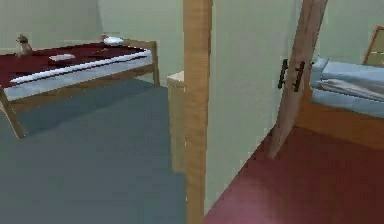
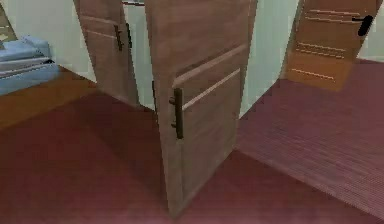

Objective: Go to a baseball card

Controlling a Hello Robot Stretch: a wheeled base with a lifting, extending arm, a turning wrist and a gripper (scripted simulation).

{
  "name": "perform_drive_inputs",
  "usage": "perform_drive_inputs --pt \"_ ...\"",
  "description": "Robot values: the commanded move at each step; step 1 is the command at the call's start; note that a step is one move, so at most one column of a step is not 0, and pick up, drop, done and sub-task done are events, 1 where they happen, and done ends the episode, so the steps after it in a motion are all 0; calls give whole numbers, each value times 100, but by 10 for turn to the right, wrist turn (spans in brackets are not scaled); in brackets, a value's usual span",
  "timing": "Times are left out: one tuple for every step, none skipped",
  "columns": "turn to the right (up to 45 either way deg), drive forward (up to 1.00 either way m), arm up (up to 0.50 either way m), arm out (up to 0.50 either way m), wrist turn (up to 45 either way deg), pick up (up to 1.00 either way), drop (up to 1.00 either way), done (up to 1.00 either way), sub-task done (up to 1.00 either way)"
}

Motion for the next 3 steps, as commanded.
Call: perform_drive_inputs --pt "360 0 0 0 0 0 0 0 0" --pt "0 100 0 0 0 0 0 0 0" --pt "0 100 0 0 0 0 0 0 0"
